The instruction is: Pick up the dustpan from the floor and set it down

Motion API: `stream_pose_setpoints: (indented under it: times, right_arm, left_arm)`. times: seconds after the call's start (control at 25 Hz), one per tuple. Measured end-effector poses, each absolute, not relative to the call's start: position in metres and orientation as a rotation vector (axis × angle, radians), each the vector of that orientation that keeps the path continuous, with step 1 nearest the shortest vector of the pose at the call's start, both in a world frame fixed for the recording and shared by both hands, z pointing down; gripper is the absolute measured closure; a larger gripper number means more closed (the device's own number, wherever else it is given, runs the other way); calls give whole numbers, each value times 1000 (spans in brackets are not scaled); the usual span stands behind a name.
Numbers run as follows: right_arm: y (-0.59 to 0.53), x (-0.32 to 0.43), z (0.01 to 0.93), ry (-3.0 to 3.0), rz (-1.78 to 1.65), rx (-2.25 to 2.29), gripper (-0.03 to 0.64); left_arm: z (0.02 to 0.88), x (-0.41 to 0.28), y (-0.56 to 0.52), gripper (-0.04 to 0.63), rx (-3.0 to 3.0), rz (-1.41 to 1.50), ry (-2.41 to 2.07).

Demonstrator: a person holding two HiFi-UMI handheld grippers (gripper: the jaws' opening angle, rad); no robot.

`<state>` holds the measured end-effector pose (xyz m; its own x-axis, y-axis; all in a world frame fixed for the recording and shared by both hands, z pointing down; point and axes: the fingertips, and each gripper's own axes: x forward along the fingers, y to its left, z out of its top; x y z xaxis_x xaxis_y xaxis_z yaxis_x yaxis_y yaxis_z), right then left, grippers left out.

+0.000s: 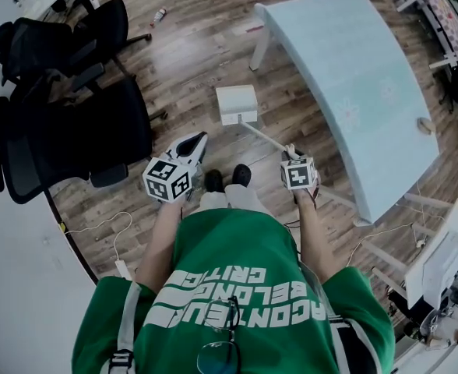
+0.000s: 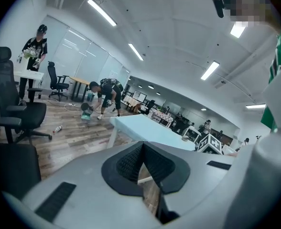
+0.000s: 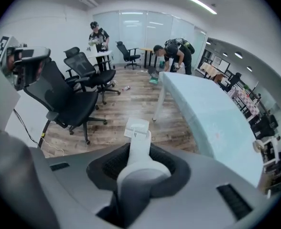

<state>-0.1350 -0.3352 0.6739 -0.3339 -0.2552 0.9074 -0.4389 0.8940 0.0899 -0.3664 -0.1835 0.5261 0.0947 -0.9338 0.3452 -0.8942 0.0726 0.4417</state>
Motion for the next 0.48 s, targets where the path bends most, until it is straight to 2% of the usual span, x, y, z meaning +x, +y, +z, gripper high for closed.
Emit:
stream_pose_setpoints:
  times: [0.48]
  right_arm:
    - [-329,-162,557,-2167,82,551,499]
  left_arm:
    - [520,-378,-186,601,1828,-100,-1812]
